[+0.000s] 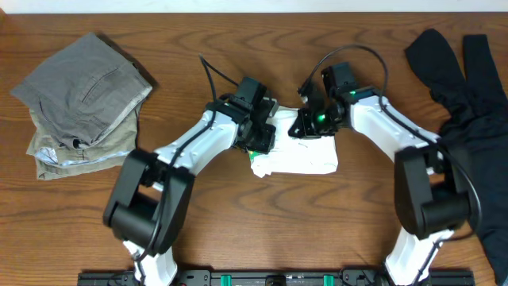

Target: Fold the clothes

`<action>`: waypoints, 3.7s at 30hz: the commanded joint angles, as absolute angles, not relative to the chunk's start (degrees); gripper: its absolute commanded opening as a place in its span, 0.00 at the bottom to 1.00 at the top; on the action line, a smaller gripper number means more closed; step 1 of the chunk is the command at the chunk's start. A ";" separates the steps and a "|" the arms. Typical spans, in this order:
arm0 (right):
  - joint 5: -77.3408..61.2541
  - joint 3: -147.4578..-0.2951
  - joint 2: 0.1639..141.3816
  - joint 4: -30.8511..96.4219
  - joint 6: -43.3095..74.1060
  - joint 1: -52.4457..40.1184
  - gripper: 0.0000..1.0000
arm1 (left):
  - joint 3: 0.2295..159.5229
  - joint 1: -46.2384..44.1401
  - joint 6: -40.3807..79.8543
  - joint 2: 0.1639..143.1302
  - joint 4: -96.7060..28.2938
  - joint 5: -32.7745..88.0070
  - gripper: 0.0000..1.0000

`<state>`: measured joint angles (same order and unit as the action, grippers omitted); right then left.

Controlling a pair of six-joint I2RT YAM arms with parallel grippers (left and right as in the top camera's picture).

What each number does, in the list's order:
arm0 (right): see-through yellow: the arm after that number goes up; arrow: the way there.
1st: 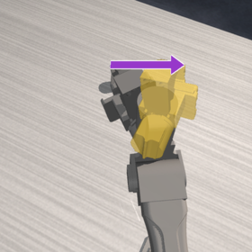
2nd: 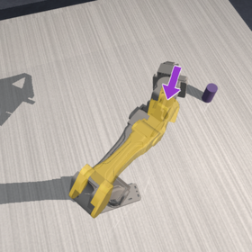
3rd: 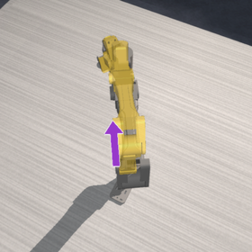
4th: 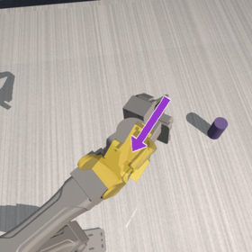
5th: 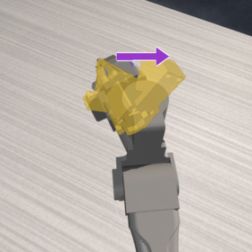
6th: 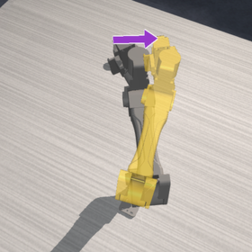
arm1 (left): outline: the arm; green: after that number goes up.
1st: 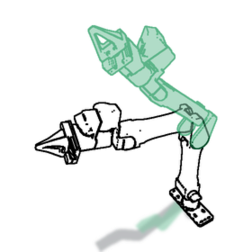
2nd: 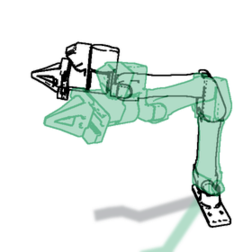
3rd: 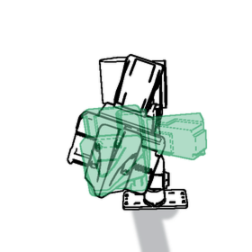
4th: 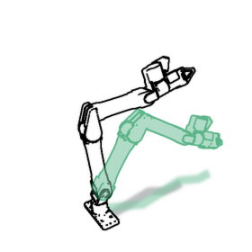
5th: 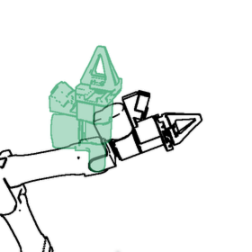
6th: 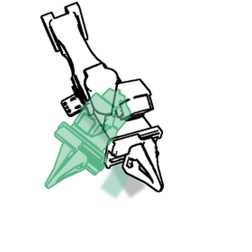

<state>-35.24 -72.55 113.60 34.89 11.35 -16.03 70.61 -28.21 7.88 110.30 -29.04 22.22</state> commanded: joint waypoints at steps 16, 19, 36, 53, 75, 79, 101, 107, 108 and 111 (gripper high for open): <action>-15.09 -71.96 117.45 38.35 6.11 -6.70 0.03 | 70.28 -29.69 8.86 114.78 -35.46 23.55 0.30; -9.08 -71.99 117.45 38.37 6.17 -6.63 0.08 | 70.28 -29.71 8.86 114.76 -36.67 23.57 0.27; -4.93 -79.37 114.69 42.11 5.04 -5.41 0.16 | 70.30 -29.76 8.80 106.43 -37.65 22.11 0.22; 1.26 -83.02 106.89 47.99 2.48 -3.75 0.16 | 70.28 -29.39 11.05 100.60 -33.50 15.55 0.24; -7.77 -81.95 121.21 53.47 2.68 -7.99 0.15 | 70.28 -28.93 11.03 100.62 -34.89 13.85 0.24; -14.90 -81.95 121.21 56.12 2.68 -11.90 0.14 | 70.30 -27.00 11.05 100.60 -35.86 13.41 0.24; -8.03 -87.48 110.00 59.57 -0.47 -20.67 0.17 | 70.30 -19.77 6.24 100.71 -24.84 12.14 0.44; -10.57 -87.50 102.04 66.63 0.62 -20.71 0.20 | 70.30 -19.79 2.24 101.84 -24.01 12.23 0.47; -11.40 -87.42 101.75 67.66 0.60 -20.75 0.19 | 70.30 -19.79 1.87 102.26 -23.70 12.25 0.47; -12.75 -86.50 101.82 69.65 0.60 -21.47 0.19 | 70.30 -19.79 1.67 103.88 -22.06 12.38 0.47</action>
<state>-10.68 -87.33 100.64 68.84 0.40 -20.21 70.41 -20.01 3.77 101.69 -22.85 13.08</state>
